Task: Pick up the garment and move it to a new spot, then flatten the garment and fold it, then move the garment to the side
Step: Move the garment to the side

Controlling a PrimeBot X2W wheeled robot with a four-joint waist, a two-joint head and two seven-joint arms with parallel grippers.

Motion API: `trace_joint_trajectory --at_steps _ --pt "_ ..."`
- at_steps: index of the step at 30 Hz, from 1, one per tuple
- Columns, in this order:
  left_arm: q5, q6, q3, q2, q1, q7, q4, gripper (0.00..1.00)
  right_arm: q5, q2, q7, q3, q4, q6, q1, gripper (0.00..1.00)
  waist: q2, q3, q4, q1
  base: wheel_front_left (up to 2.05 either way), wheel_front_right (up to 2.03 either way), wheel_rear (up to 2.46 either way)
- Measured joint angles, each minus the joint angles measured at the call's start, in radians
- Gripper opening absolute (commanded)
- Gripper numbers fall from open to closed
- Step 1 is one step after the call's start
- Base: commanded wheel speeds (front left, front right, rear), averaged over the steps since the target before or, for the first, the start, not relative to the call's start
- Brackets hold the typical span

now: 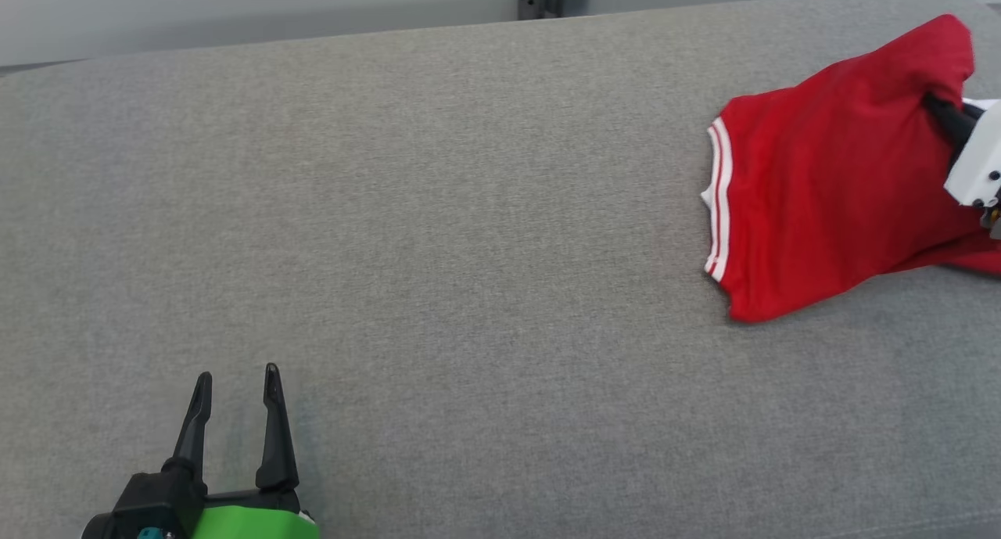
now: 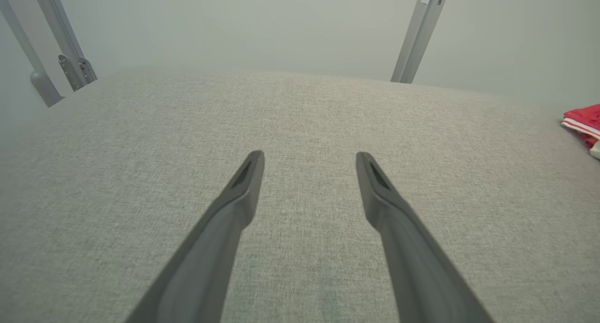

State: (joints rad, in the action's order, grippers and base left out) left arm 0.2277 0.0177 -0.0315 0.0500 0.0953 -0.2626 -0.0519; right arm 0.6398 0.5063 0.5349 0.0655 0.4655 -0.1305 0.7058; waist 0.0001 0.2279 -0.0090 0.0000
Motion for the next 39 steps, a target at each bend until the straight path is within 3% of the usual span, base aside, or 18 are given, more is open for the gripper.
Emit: trace_joint_trajectory --at_steps 11,26,27,29,33,39 --pt "-0.037 0.022 0.013 0.0 -0.041 0.0 -0.006 1.0 -0.054 0.0 0.032 -0.108 -0.016 0.0 0.053 0.0 0.0 0.054 -0.098 0.0 0.0 0.0 0.0" --pt "-0.058 0.032 0.01 0.0 -0.061 0.0 -0.01 1.0 -0.094 0.042 0.044 -0.209 0.054 0.0 0.138 0.0 0.0 0.126 -0.091 0.0 0.0 0.0 0.0" --pt "-0.058 0.032 0.012 0.0 -0.061 0.0 -0.01 1.0 -0.105 0.048 0.044 -0.218 0.063 0.0 0.137 0.07 0.0 0.128 -0.092 0.0 0.0 0.0 0.0" --pt "-0.064 0.032 0.016 0.0 -0.062 0.0 -0.01 1.0 -0.139 0.059 0.021 -0.234 0.075 0.0 0.129 1.0 0.0 0.132 -0.095 0.0 0.0 0.0 0.0" --pt "-0.072 0.035 0.018 0.0 -0.064 0.0 -0.01 1.0 -0.212 0.071 -0.027 -0.285 0.104 0.0 0.116 1.0 0.0 0.136 -0.105 0.0 0.0 0.0 0.0" --pt "-0.075 0.035 0.019 0.0 -0.065 0.0 -0.01 1.0 -0.295 0.075 -0.186 -0.35 0.06 0.0 0.099 1.0 0.0 0.124 -0.111 0.0001 0.0 0.0 0.0"
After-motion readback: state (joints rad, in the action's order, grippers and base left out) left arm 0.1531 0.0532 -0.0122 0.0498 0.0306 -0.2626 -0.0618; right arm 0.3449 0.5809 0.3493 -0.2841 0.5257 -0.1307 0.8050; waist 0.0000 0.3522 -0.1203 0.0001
